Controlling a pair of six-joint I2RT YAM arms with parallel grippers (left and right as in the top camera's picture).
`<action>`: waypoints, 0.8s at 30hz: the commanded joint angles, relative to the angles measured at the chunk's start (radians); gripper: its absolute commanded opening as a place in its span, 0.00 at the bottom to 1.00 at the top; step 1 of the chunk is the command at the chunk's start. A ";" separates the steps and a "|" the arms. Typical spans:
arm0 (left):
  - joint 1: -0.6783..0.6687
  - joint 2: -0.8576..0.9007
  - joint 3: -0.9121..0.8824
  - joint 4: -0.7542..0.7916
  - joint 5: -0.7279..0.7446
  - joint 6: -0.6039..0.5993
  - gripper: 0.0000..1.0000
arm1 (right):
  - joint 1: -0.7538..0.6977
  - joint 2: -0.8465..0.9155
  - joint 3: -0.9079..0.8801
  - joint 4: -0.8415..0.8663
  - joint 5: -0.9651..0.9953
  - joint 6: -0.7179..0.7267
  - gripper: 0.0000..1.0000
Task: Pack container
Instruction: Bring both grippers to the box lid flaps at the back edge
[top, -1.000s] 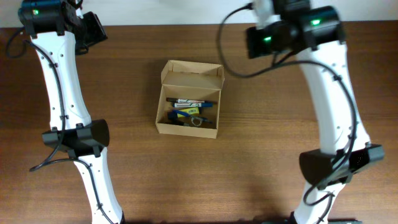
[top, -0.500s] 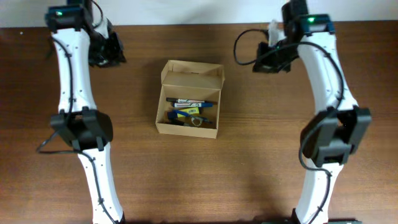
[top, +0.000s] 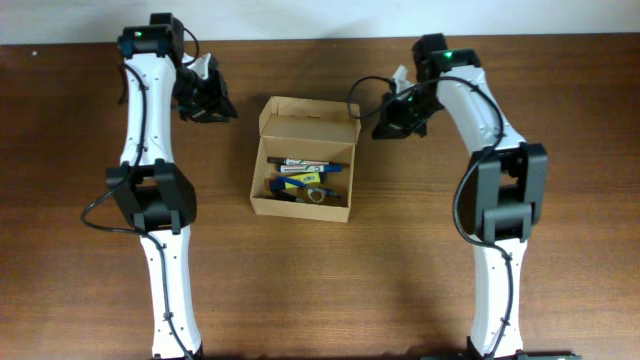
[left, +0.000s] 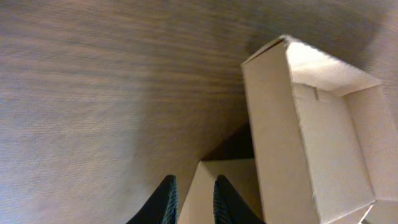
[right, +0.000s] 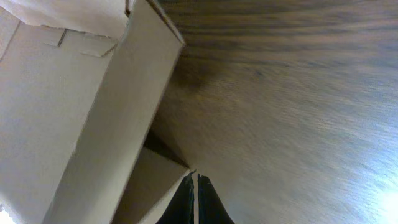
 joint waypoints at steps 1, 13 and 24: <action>-0.002 0.047 -0.007 0.023 0.092 0.009 0.20 | 0.018 0.033 -0.005 0.030 -0.047 0.037 0.04; -0.001 0.129 -0.016 0.060 0.186 -0.033 0.20 | 0.014 0.094 -0.005 0.134 -0.169 0.058 0.04; -0.001 0.131 -0.016 0.229 0.441 -0.113 0.16 | 0.007 0.094 -0.005 0.268 -0.252 0.057 0.04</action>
